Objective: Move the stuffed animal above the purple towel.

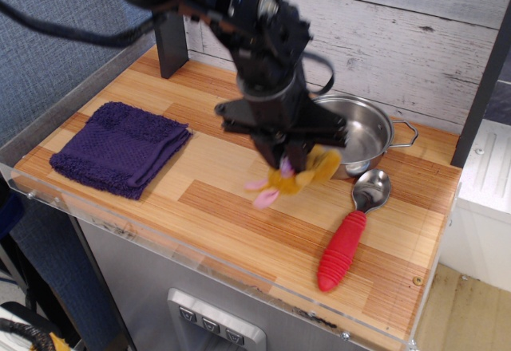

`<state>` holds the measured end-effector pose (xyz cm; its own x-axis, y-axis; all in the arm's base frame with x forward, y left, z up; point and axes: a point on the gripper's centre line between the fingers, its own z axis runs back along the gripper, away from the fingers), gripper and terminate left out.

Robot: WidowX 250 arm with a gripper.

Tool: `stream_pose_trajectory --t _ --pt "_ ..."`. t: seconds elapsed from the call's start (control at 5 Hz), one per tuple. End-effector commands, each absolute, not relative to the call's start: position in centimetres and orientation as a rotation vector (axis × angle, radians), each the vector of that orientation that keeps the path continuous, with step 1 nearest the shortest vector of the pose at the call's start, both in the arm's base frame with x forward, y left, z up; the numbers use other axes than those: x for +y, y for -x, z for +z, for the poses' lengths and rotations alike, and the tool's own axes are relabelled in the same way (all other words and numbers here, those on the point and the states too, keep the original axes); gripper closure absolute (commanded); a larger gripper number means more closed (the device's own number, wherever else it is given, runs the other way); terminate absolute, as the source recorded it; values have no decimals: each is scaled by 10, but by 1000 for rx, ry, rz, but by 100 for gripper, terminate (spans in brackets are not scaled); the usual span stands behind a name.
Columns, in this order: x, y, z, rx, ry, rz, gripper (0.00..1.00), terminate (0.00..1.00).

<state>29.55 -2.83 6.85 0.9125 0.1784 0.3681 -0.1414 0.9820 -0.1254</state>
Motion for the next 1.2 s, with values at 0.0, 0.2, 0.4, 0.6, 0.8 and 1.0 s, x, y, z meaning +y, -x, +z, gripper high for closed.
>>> stream_pose_trajectory --t 0.0,0.2,0.4,0.6,0.8,1.0 --pt "-13 -311 139 -535 136 227 100 0" --pt "12 -322 152 -559 117 284 100 0" --pt "40 -331 152 -556 98 367 100 0" --pt "66 -345 146 -552 85 430 100 0" --pt "92 -349 135 -532 43 473 100 0" --pt "111 -350 121 -516 22 518 100 0"
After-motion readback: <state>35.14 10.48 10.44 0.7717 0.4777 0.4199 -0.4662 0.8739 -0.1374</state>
